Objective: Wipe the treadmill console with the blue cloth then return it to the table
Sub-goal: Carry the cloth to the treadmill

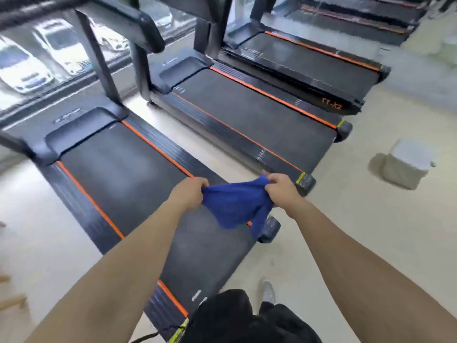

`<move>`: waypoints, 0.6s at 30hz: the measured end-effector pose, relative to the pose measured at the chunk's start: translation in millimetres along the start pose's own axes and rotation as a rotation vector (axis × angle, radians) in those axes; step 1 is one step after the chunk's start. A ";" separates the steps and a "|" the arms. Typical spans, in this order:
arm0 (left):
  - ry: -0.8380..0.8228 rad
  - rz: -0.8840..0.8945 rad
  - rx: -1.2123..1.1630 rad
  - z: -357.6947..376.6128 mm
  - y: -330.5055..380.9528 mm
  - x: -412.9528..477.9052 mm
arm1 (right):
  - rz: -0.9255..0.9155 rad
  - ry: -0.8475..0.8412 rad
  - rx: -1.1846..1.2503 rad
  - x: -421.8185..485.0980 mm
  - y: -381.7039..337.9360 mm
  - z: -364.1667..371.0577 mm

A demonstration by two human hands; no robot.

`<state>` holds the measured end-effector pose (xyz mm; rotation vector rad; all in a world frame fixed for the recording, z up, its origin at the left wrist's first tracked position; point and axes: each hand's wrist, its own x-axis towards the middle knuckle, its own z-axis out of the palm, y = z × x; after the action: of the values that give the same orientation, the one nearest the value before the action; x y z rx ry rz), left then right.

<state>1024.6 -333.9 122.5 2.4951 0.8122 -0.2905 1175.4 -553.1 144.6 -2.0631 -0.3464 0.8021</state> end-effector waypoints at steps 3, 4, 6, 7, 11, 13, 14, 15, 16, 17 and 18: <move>0.165 -0.198 -0.030 -30.6 -16.0 -4.6 | -0.126 -0.113 -0.044 39.2 -55.0 10.8; 0.237 -0.259 -0.068 -39.9 -22.3 -7.7 | -0.165 -0.139 -0.055 47.5 -72.7 16.3; 0.350 -0.384 -0.153 -61.1 -33.8 -16.7 | -0.236 -0.209 -0.078 63.7 -106.6 31.3; 0.404 -0.425 -0.182 -73.5 -38.2 -20.8 | -0.278 -0.242 -0.093 70.7 -122.8 39.2; 0.564 -0.504 -0.192 -124.4 -54.7 -31.1 | -0.382 -0.371 -0.089 92.1 -180.6 77.5; 0.589 -0.535 -0.179 -144.2 -66.2 -33.3 | -0.413 -0.450 -0.062 96.3 -210.0 97.4; 0.602 -0.549 -0.172 -152.8 -72.6 -32.8 | -0.424 -0.479 -0.047 101.0 -223.5 108.3; 0.611 -0.566 -0.164 -160.6 -79.8 -31.8 | -0.435 -0.509 -0.040 105.9 -237.0 119.6; 0.624 -0.583 -0.159 -168.0 -86.9 -29.6 | -0.434 -0.533 -0.048 110.9 -249.5 131.9; 0.640 -0.599 -0.164 -175.1 -95.3 -26.5 | -0.433 -0.557 -0.058 116.2 -260.8 144.0; 0.655 -0.611 -0.178 -182.4 -104.1 -22.6 | -0.417 -0.590 -0.050 123.2 -271.0 157.1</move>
<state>952.7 -177.8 245.4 2.1130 1.7713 0.4142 1178.7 -233.0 248.8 -1.6714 -1.0883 1.1272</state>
